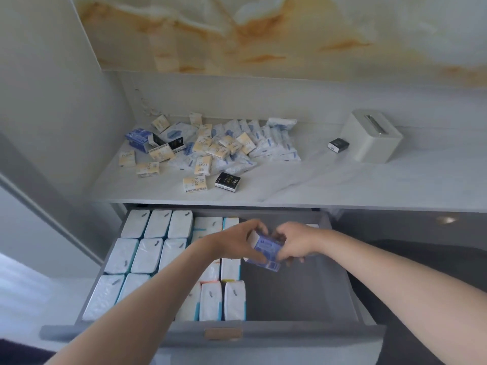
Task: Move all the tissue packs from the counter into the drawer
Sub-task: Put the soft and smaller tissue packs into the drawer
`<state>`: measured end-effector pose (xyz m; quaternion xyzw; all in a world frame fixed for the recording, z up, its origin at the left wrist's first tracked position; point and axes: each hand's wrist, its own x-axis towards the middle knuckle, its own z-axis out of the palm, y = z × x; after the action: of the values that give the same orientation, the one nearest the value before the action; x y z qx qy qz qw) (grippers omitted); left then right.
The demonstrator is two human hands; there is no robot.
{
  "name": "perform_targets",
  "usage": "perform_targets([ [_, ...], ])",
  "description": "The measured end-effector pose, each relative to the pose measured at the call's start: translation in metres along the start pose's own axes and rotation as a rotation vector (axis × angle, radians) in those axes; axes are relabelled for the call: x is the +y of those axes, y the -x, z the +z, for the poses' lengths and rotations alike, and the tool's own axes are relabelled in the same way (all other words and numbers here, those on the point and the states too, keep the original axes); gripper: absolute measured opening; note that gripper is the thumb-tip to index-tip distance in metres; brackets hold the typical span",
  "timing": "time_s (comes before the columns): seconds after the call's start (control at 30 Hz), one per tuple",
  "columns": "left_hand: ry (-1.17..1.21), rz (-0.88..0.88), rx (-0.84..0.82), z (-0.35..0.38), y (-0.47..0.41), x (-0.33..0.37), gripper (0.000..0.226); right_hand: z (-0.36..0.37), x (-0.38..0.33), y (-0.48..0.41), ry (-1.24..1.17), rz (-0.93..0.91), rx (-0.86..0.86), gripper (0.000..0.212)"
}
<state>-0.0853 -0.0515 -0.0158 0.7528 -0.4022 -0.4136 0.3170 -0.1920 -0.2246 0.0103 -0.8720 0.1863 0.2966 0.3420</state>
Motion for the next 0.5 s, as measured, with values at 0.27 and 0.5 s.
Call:
perform_targets([
  [0.27, -0.485, -0.068, -0.157, 0.031, 0.007, -0.015, 0.06, 0.086, 0.019, -0.018, 0.277, 0.001, -0.011, 0.027],
  [0.5, -1.06, -0.016, -0.313, 0.048, 0.003, -0.041, 0.061, 0.07, 0.03, -0.019, 0.555, 0.16, -0.09, 0.03],
])
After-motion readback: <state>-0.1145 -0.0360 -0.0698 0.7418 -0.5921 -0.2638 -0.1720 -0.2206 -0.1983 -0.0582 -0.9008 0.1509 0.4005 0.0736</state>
